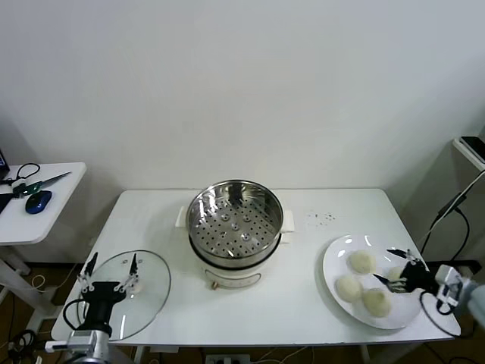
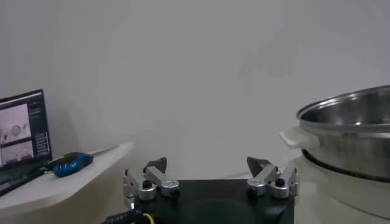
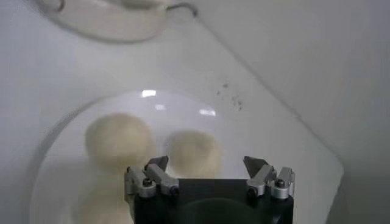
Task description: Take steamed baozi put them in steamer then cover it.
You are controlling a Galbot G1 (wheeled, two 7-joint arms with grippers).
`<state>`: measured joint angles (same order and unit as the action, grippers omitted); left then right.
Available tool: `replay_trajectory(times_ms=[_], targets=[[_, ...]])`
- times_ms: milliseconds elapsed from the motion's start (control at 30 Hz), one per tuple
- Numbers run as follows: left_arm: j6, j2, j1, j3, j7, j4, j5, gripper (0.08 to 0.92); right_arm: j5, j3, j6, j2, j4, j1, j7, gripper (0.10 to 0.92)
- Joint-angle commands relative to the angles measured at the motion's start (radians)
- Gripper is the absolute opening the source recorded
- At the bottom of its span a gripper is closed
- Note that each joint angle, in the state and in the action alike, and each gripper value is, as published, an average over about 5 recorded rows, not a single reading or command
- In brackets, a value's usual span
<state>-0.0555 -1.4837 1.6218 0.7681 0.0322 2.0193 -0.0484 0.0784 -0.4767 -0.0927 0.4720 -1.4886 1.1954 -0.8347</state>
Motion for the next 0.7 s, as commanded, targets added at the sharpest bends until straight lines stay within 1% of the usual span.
replay_trajectory(times_ms=[33,200,400,533,700], targets=[[0.009,0.006,-0.017,-0.007,0.0,-0.021,-0.003,0.823,-0.106,0.397,-0.013,-0.182,0.111,-0.417,-0.233,0.823],[0.017,0.01,-0.021,-0.006,0.0,-0.024,-0.003,0.823,-0.112,0.781,-0.023,-0.109,0.191,-0.786,-0.273,0.823],[0.022,0.017,-0.02,-0.002,0.001,-0.025,-0.003,0.823,-0.086,1.159,-0.034,-0.008,0.258,-1.123,-0.301,0.823],[0.024,0.018,-0.02,0.0,0.001,-0.026,-0.003,0.823,-0.075,1.321,-0.04,0.075,0.32,-1.234,-0.304,0.823],[0.025,0.02,-0.016,0.005,0.001,-0.023,-0.003,0.823,-0.088,1.371,-0.042,0.158,0.396,-1.262,-0.302,0.823]])
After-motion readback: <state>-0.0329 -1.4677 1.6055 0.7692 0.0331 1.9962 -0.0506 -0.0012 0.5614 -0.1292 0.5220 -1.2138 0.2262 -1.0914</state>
